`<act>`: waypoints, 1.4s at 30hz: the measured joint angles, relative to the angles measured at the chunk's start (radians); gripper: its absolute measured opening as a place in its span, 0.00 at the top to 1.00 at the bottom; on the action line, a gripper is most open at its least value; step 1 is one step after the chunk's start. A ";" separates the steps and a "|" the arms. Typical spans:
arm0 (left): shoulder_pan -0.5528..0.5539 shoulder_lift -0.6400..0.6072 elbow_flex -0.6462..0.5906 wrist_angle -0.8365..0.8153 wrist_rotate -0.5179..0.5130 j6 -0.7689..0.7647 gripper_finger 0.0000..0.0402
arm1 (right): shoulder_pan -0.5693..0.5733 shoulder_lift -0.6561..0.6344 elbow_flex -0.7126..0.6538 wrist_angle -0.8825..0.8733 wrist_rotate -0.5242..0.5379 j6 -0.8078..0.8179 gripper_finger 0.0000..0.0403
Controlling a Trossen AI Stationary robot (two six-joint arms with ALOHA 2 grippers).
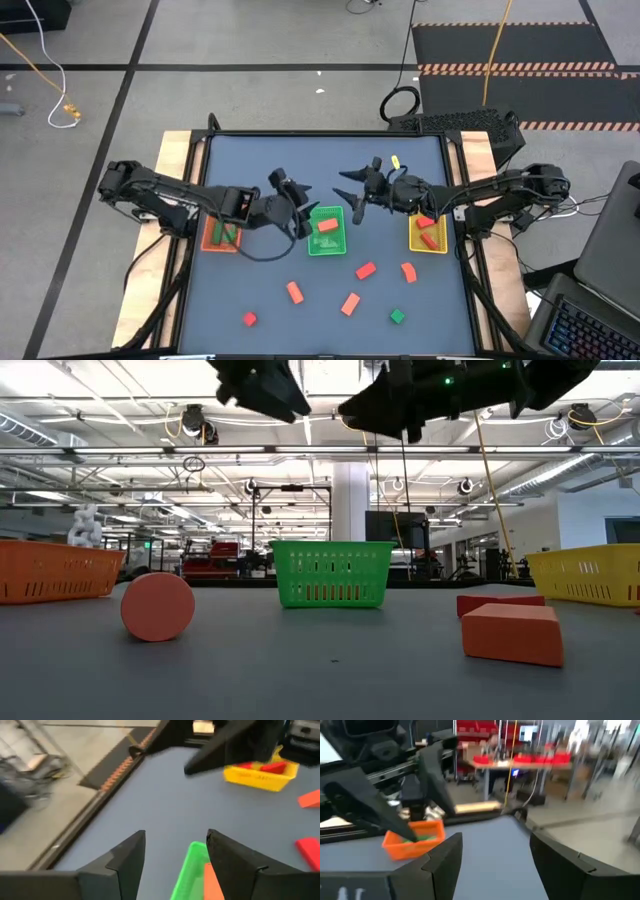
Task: Sort & place blocks by color
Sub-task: Put the orange block into the green bin
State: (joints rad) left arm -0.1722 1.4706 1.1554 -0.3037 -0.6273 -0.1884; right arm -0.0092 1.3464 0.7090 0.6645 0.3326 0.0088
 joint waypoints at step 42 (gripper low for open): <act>-0.070 -0.084 -0.182 -0.076 0.419 -0.031 0.50 | 0.084 0.026 0.000 -0.202 -0.311 0.231 0.44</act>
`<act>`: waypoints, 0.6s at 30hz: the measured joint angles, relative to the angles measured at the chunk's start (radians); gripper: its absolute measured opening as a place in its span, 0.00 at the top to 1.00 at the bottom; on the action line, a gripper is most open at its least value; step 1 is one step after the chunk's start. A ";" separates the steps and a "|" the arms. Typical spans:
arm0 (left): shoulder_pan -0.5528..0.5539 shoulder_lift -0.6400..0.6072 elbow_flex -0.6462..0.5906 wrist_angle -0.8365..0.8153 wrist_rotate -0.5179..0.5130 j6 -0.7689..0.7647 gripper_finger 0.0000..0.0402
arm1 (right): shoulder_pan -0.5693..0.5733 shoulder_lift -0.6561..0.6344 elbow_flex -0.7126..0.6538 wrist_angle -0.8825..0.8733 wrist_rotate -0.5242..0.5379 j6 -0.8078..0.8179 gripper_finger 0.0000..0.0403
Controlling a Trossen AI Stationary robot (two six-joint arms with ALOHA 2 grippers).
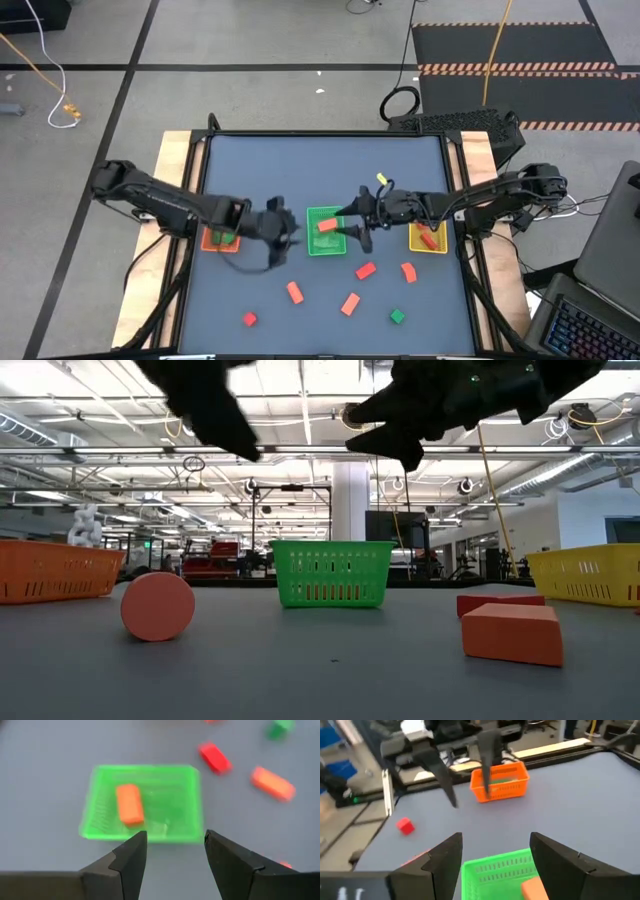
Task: Sort & place blocks by color
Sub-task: Put the orange block into the green bin
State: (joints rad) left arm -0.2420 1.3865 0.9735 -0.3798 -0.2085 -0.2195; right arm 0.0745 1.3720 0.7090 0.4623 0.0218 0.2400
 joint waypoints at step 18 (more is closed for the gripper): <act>-0.208 0.084 0.054 0.055 0.072 0.186 0.50 | 0.081 0.000 0.000 -0.022 -0.001 -0.077 0.44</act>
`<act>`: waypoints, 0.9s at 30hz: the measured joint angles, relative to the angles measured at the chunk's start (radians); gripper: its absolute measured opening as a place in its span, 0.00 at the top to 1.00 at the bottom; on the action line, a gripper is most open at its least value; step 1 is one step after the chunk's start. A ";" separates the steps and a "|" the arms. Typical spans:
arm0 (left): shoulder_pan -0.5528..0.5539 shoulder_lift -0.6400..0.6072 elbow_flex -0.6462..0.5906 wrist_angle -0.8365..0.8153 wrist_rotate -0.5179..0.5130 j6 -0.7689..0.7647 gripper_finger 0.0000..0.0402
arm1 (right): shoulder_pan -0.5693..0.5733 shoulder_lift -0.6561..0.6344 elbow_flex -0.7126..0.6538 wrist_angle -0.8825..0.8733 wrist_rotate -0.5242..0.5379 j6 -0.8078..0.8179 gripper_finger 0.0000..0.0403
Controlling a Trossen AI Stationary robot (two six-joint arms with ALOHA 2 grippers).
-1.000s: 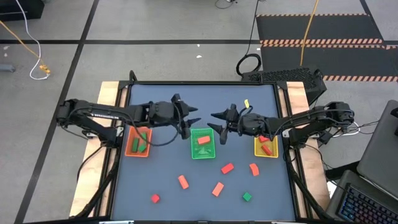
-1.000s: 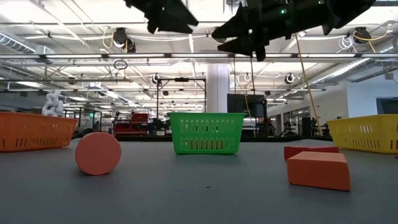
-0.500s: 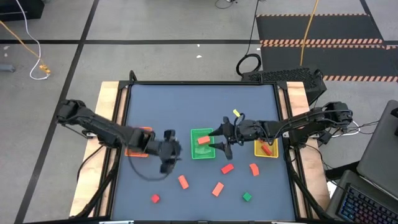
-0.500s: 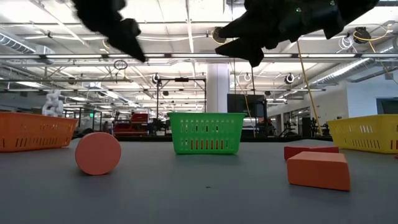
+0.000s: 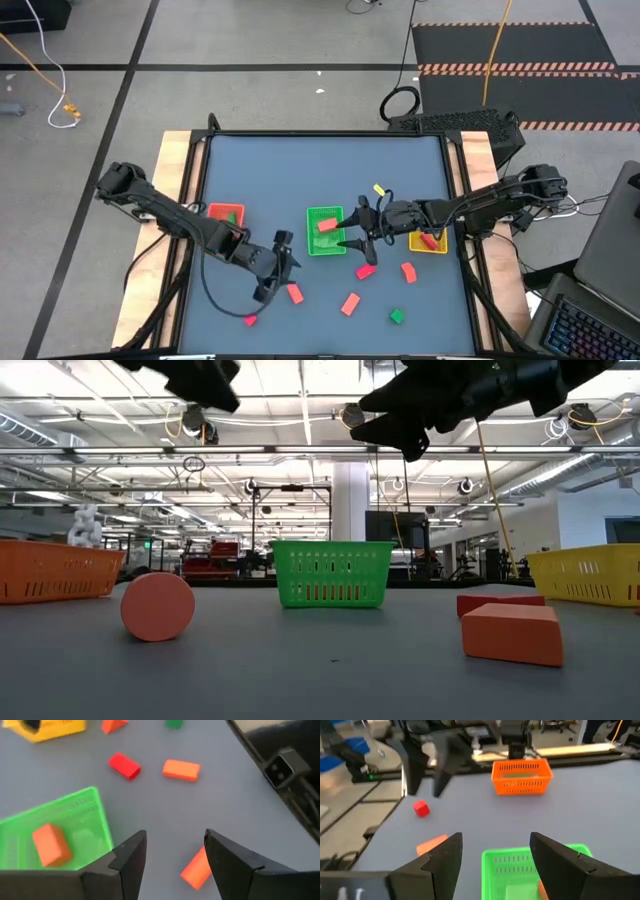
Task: Sort & place blocks by color
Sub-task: Put the orange block into the green bin
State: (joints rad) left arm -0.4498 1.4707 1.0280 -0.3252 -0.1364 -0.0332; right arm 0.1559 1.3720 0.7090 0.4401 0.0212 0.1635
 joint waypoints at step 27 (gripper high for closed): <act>-0.080 0.458 0.408 -0.458 0.021 0.321 0.50 | 0.204 0.000 0.000 -0.109 0.011 0.059 0.44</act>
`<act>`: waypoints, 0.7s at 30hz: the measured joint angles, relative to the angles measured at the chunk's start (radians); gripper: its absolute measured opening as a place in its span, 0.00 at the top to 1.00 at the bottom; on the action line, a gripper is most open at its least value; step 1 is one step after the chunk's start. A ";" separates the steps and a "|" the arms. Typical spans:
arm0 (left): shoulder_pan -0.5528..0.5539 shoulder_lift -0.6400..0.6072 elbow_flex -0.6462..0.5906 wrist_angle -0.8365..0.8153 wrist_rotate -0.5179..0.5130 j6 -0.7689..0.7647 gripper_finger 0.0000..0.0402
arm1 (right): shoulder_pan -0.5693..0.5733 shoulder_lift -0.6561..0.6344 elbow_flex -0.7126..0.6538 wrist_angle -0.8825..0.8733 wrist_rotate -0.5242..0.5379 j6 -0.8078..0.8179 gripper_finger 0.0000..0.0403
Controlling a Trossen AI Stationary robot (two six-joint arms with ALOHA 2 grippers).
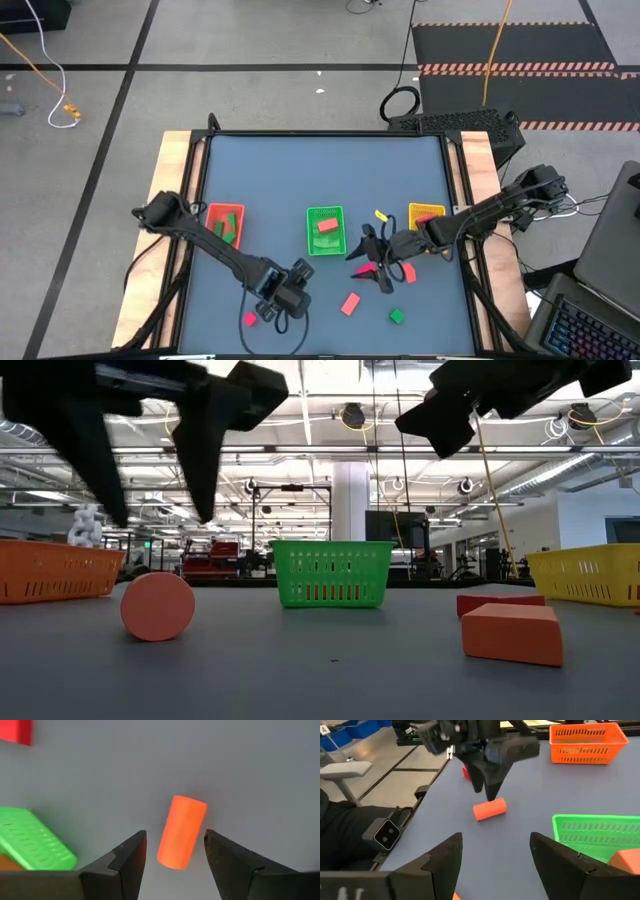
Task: Sort & place blocks by color
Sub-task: Put the orange block into the green bin
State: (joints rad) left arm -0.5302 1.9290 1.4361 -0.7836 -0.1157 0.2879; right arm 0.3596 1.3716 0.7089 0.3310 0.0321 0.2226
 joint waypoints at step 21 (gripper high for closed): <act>-0.002 0.031 -0.021 0.030 -0.008 0.063 0.50 | 0.009 0.000 0.000 -0.002 0.023 0.023 0.44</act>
State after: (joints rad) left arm -0.5323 1.9602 1.4155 -0.7532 -0.1238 0.3508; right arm 0.3687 1.3716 0.7089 0.3292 0.0551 0.2459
